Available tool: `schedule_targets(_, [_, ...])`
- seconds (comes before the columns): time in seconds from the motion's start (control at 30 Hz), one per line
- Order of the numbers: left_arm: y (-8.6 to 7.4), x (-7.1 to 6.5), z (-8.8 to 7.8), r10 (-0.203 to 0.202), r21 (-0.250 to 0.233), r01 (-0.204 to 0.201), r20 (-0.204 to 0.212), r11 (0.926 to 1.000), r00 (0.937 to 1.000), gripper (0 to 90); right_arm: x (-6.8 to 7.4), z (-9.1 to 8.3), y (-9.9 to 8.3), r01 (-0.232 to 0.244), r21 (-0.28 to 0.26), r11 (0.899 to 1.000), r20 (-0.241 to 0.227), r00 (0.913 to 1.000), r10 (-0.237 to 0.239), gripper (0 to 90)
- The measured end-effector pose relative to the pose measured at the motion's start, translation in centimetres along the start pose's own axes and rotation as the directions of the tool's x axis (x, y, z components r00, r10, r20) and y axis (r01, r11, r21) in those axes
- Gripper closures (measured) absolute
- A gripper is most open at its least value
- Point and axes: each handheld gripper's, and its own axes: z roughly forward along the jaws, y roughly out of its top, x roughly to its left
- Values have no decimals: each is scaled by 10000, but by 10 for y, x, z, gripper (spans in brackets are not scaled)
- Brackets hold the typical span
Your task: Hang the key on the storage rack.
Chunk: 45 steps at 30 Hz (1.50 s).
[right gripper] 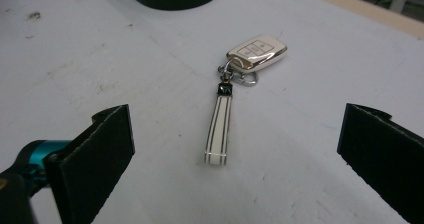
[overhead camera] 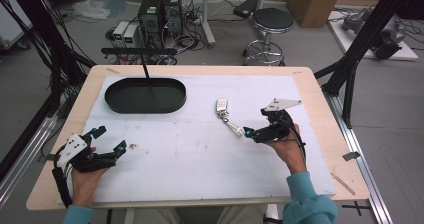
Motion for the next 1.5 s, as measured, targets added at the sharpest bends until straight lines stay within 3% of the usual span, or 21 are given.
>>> schedule_targets(0.37, [0, 0, 0, 26, -6, -25, 14, 10000, 10000, 52, -3, 27, 7, -179, 1370, 9904, -284, 9994, 220, 45])
schedule_targets(0.53, [0, 0, 0, 28, 2, -28, 10, 10000, 10000, 52, -3, 37, 10, -333, 2090, 9773, -272, 9988, 398, 69])
schedule_targets(0.63, [0, 0, 0, -21, 7, 21, 20, 10000, 10000, 52, -1, 46, 13, -140, 2576, 9661, -507, 9983, 280, 190])
schedule_targets(0.67, [0, 0, 0, -92, -35, 92, 3, 10000, 10000, 52, -1, 46, 13, -140, 2576, 9661, -507, 9983, 280, 190])
schedule_targets(0.7, [0, 1, 0, -116, -27, 116, 6, 9999, 9999, 52, 0, 50, 15, -183, 2804, 9597, -495, 9982, 335, 201])
schedule_targets(0.9, [0, 0, 0, -20, 4, 20, 18, 10000, 10000, 52, 0, 58, 16, -78, 3104, 9506, -440, 9988, 226, 260])
schedule_targets(0.93, [0, 0, 0, -21, -2, 21, 14, 10000, 10000, 52, 0, 62, 14, -132, 3360, 9418, -318, 9992, 254, 289])
schedule_targets(1.07, [0, 0, 0, -21, 1, 21, 11, 10000, 10000, 52, 0, 65, 13, -173, 3675, 9299, -286, 9991, 299, 349])
schedule_targets(1.17, [0, 0, 0, -66, -15, 66, 7, 10000, 10000, 52, 0, 67, 12, -210, 3726, 9278, -254, 9991, 327, 366])
schedule_targets(1.23, [0, 0, 0, -65, -17, 65, 6, 10000, 10000, 52, 1, 70, 11, -242, 4100, 9118, -157, 9993, 336, 405])
schedule_targets(1.33, [0, 0, 0, -26, 5, 26, 12, 10000, 10000, 52, 2, 71, 10, -295, 4319, 9014, -53, 9994, 352, 436])
schedule_targets(1.43, [0, 0, 0, -28, 4, 28, 5, 10000, 10000, 52, 2, 72, 10, -316, 4306, 9020, -23, 9993, 361, 459])
schedule_targets(1.5, [0, 0, 0, -32, 7, 32, 5, 10000, 10000, 52, 1, 73, 9, -337, 4407, 8970, -45, 9992, 397, 484])
